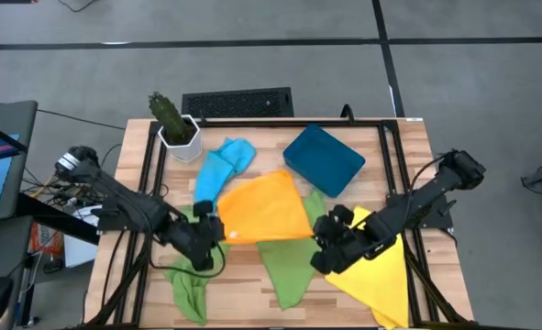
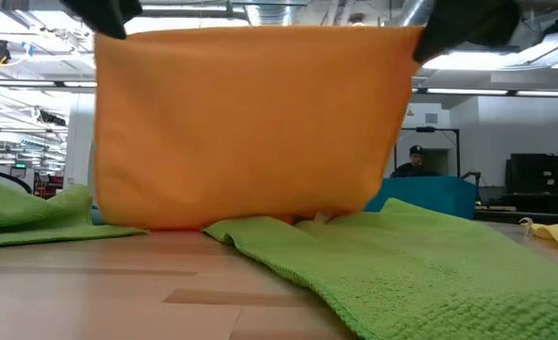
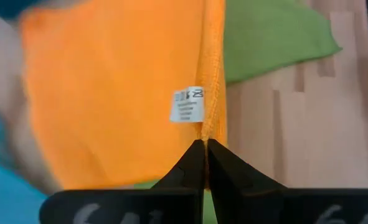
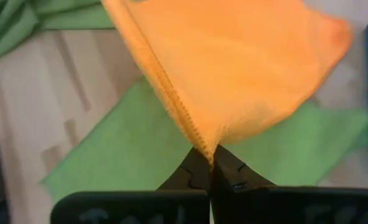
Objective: Fold microfiber towels
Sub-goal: Fold the orange microfiber towel
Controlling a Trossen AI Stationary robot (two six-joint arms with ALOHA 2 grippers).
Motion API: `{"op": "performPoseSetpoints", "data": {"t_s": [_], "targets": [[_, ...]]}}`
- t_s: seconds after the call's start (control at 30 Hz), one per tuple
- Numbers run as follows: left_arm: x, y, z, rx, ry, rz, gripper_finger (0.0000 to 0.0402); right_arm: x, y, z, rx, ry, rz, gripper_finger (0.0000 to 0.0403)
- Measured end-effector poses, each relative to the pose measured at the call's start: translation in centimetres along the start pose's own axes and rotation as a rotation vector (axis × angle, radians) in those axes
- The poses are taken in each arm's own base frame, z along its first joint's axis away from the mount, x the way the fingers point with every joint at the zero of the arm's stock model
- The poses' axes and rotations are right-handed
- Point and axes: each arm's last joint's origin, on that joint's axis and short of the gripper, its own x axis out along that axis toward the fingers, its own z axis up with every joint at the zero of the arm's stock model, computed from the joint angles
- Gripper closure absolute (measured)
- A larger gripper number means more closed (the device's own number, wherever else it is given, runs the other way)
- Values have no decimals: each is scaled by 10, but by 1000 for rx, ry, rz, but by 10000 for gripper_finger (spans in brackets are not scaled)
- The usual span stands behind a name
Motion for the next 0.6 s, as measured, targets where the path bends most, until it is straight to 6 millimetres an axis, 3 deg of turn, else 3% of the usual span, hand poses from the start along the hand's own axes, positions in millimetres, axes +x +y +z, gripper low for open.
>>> {"op": "performPoseSetpoints", "data": {"t_s": [0.13, 0.37, 0.6], "targets": [[3, -7, -4, -95, 30, -24, 401, -9, 7, -8, 42, 48, 73, 392], [-14, -15, -6, -137, -24, -100, 401, -30, 22, -17, 40, 17, 211, 391], [-23, -37, -14, -156, -51, -213, 401, -39, 35, -28, 47, 13, 292, 391]]}}
